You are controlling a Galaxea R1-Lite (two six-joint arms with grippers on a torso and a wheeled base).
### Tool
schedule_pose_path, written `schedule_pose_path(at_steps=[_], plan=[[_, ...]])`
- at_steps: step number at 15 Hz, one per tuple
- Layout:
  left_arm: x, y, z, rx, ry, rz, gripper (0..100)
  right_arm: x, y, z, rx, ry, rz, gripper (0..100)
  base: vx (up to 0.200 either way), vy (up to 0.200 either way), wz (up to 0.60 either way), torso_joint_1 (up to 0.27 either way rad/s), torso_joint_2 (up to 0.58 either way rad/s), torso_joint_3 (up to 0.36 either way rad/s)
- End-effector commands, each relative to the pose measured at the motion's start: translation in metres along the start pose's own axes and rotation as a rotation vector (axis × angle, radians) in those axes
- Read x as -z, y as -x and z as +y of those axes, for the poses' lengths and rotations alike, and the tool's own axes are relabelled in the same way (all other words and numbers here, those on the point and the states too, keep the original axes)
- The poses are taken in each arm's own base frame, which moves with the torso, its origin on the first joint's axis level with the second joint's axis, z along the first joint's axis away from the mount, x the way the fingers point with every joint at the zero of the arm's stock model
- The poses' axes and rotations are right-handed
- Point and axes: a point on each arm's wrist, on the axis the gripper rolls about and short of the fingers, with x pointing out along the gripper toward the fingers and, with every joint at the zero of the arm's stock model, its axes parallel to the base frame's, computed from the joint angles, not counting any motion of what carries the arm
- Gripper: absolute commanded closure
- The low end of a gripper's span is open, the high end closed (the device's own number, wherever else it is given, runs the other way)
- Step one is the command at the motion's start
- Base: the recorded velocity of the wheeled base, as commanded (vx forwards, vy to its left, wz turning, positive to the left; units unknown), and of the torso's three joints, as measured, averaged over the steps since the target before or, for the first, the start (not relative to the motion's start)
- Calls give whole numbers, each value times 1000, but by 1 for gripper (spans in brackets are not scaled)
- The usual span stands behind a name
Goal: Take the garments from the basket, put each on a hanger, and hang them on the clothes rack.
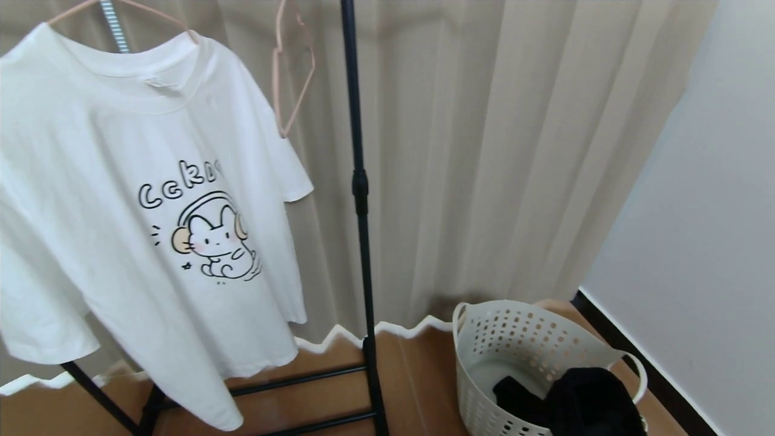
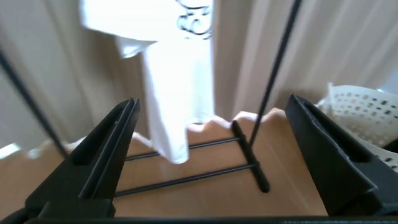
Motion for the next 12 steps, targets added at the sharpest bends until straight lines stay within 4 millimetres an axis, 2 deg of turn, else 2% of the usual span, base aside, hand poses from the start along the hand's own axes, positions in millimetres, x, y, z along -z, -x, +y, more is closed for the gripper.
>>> schedule_pose_path(at_steps=[1,4,9,12], plan=[[0,0,0,-1,1,0,0,0,0,0,-1,0,1,0,0,0,-600,-2,2,-7],[0,0,0,0,1,0,0,0,0,0,-1,0,1,0,0,0,-600,1,1,4],[0,0,0,0,1,0,0,0,0,0,-1,0,1,0,0,0,0,0,0,0],[0,0,0,-1,2,0,0,0,0,0,-1,0,1,0,0,0,-600,1,4,2]])
